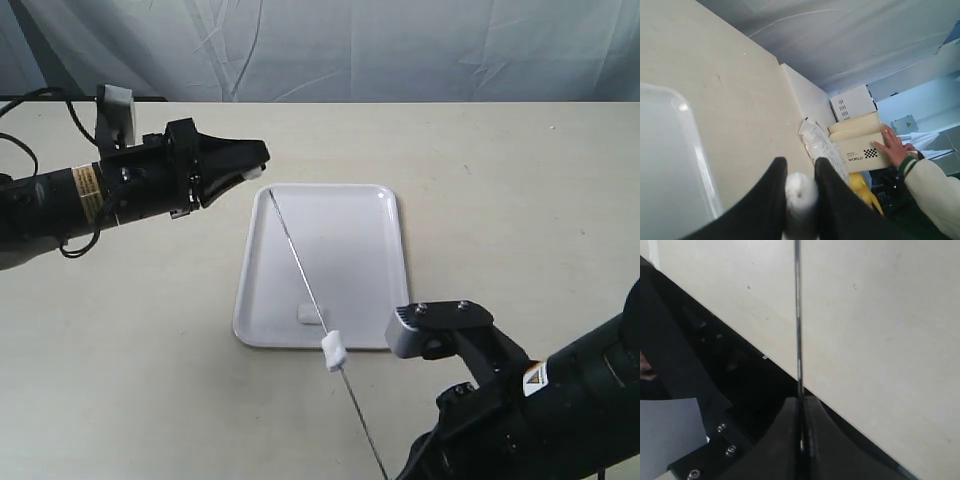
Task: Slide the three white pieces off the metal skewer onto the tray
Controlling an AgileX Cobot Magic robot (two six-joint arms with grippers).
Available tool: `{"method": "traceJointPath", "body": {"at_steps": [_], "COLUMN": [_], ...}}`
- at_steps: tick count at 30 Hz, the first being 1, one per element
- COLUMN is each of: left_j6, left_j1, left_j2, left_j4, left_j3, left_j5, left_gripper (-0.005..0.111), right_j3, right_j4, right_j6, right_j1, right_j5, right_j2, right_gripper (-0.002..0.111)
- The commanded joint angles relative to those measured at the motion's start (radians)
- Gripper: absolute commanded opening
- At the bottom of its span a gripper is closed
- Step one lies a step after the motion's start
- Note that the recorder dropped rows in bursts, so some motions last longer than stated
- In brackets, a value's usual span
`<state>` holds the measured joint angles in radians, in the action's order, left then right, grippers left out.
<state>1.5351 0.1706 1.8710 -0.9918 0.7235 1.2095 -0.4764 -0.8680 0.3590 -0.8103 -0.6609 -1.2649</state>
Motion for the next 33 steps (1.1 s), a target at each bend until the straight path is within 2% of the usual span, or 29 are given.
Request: {"method": "traceJointPath", "body": {"at_steps": [1, 4, 7, 10, 13, 16, 24, 27, 33], "left_j6": [0.000, -0.002, -0.052, -0.120, -0.168, -0.168, -0.168, -0.147, -0.022], "left_j1": [-0.010, 0.024, 0.082, 0.149, 0.206, 0.240, 0.248, 0.243, 0.216], "left_j2": [-0.009, -0.009, -0.009, -0.009, 0.006, 0.056, 0.124, 0.104, 0.017], "left_j4": [0.004, -0.081, -0.104, -0.080, -0.058, -0.055, -0.053, -0.084, -0.262], "left_j3": [0.005, 0.005, 0.005, 0.009, 0.030, 0.054, 0.064, 0.064, 0.064], "left_j5": [-0.010, -0.176, -0.349, -0.464, -0.515, -0.522, -0.518, -0.484, -0.402], "left_gripper": [0.019, 0.019, 0.019, 0.019, 0.019, 0.023, 0.044, 0.047, 0.047], "right_j3": [0.002, 0.002, 0.002, 0.002, 0.002, 0.002, 0.002, 0.002, 0.002], "right_j4": [0.007, 0.007, 0.007, 0.007, 0.007, 0.005, 0.005, 0.005, 0.003], "right_j6": [0.004, -0.042, -0.062, -0.071, -0.082, -0.086, -0.087, -0.089, -0.111], "right_j1": [0.000, 0.000, 0.000, 0.000, 0.000, 0.000, 0.000, 0.000, 0.000], "right_j5": [-0.007, 0.059, 0.118, 0.149, 0.160, 0.161, 0.167, 0.197, 0.334], "right_j2": [-0.002, -0.002, -0.002, -0.002, -0.002, -0.002, -0.002, -0.002, -0.002], "right_gripper": [-0.001, -0.001, -0.001, -0.001, -0.001, -0.001, -0.001, -0.001, -0.001]}}
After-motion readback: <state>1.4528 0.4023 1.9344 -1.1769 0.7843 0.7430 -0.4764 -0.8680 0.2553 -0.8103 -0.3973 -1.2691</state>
